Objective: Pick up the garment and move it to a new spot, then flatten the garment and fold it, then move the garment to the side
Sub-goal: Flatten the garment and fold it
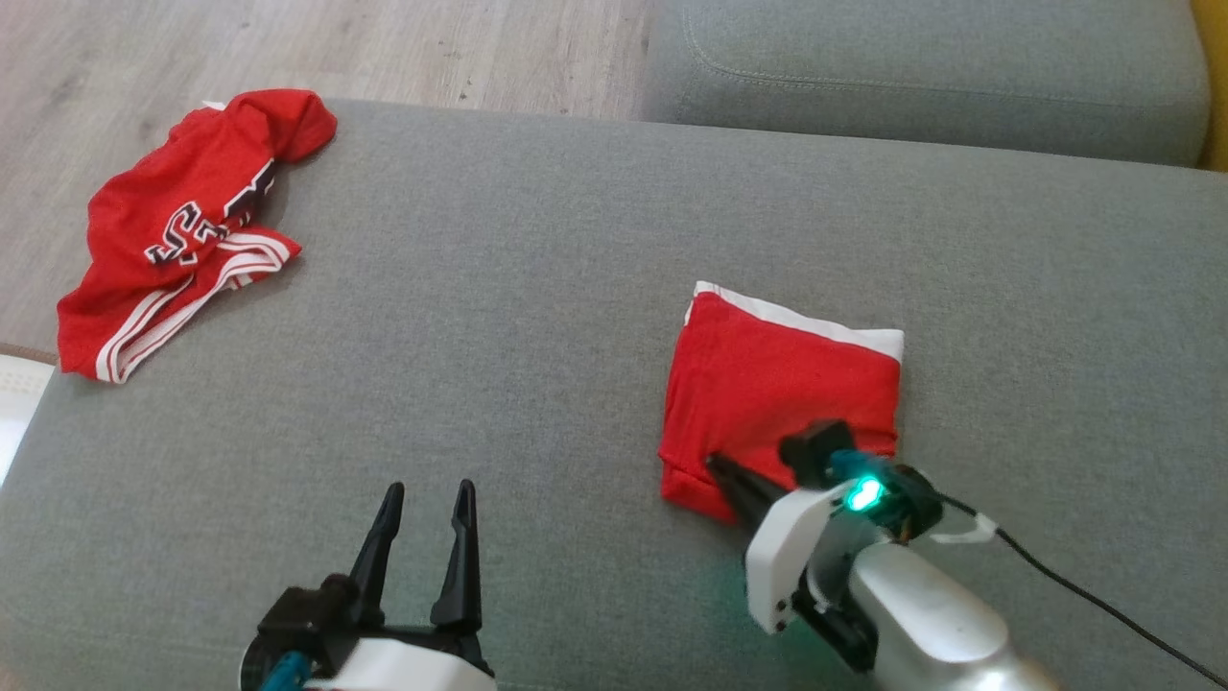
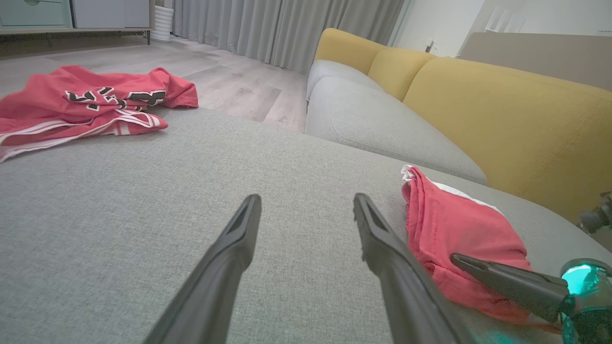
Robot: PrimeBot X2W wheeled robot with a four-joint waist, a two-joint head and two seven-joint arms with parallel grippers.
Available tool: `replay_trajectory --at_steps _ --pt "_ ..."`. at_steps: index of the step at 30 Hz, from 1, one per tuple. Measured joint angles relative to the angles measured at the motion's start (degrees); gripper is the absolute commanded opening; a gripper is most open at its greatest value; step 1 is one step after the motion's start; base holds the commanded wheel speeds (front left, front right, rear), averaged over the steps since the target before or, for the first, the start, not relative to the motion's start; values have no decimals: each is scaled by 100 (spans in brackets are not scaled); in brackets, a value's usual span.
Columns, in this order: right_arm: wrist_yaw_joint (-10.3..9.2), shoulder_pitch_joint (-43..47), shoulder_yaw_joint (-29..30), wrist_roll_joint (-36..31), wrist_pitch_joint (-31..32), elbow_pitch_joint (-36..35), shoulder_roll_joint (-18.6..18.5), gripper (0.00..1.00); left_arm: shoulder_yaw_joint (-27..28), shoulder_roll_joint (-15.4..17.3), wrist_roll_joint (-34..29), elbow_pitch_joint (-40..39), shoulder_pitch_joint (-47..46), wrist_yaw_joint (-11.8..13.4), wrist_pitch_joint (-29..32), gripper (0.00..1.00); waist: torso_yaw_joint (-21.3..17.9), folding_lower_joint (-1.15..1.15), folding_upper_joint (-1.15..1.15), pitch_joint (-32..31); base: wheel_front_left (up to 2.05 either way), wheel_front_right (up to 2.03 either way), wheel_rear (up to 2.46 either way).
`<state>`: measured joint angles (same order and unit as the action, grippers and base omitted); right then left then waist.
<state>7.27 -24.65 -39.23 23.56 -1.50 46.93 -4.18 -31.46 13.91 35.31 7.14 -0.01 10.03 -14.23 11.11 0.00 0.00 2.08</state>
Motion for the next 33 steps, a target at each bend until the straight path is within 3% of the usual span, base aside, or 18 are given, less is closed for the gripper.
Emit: replay_trajectory --at_steps 5,9,11,14,15,16,24,33 --pt "0 -70 -564 231 8 30 0 0 1 -15 0 2 -5 0 -3 100 -33 0 0 19 0 0 0" --pt "0 -82 -673 408 -285 48 -2 0 16 -15 0 18 -18 0 -4 100 -63 0 0 -5 0 0 0" --pt "0 -147 -621 425 -519 64 -4 26 31 -15 -1 22 -18 0 -4 100 -86 0 0 -40 0 0 0" --pt "0 -297 -388 475 -829 82 -12 57 46 -13 -9 38 -17 0 -4 100 -126 0 0 -125 0 0 0" --pt "0 -321 -275 475 -921 80 -16 87 55 -12 -9 52 -17 0 -4 100 -143 0 0 -157 0 0 0" --pt "0 -327 -166 475 -998 79 -20 100 69 -10 -9 63 -14 0 -4 100 -164 0 0 -186 0 0 0" --pt "0 -59 1304 -51 -1267 -167 -23 100 158 1 -58 147 5 3 -4 100 -376 0 0 -408 0 0 0" --pt "0 1441 2996 -1233 -1270 -1205 45 100 200 12 -111 325 138 3 -4 100 -534 -1 0 -635 0 0 0"
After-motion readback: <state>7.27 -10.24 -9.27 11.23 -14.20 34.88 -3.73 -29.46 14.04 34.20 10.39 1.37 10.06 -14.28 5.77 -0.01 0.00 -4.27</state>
